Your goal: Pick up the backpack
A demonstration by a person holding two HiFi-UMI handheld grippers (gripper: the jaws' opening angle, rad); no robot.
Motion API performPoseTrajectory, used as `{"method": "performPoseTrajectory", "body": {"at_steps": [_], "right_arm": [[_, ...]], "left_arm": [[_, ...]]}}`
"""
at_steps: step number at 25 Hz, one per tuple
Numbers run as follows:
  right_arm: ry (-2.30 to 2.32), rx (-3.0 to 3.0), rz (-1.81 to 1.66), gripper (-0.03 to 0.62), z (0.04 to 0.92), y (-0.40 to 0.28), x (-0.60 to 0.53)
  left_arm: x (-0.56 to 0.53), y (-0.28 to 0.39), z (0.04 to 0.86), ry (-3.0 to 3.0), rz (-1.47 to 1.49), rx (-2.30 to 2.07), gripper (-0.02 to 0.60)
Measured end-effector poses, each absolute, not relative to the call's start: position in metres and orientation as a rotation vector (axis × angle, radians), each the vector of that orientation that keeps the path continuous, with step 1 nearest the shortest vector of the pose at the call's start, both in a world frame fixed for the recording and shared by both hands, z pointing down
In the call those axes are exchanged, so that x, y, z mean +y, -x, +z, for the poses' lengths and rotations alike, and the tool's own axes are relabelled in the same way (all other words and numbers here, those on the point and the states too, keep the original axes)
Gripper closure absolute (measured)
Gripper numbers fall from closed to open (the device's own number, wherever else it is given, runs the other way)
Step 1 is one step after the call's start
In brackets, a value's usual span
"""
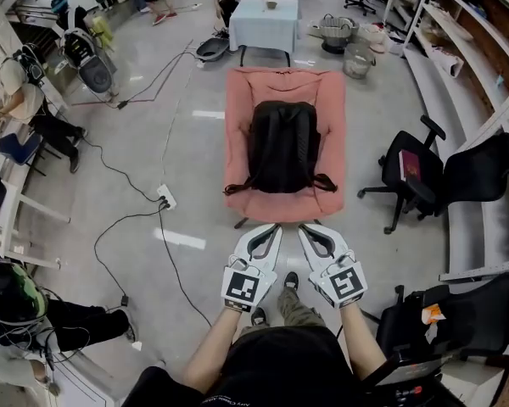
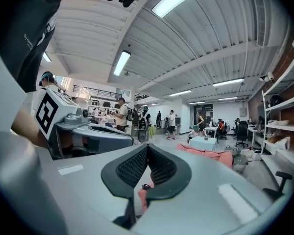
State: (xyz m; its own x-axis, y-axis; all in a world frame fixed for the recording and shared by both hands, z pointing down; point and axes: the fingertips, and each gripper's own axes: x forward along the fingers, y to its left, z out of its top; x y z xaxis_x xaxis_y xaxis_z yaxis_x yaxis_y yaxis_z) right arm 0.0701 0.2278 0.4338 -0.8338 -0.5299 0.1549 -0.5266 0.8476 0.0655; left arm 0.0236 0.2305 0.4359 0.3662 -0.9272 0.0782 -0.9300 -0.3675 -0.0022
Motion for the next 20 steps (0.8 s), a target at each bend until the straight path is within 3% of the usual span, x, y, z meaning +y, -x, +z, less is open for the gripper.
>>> {"method": "performPoseTrajectory", "body": {"at_steps": [20], "right_arm": [[-0.74, -2.92, 0.126, 0.583, 0.471, -0.094, 0.069]], "left_arm": [[0.096, -0.035, 0.464, -2.429, 0.245, -1.865, 0.58]]}}
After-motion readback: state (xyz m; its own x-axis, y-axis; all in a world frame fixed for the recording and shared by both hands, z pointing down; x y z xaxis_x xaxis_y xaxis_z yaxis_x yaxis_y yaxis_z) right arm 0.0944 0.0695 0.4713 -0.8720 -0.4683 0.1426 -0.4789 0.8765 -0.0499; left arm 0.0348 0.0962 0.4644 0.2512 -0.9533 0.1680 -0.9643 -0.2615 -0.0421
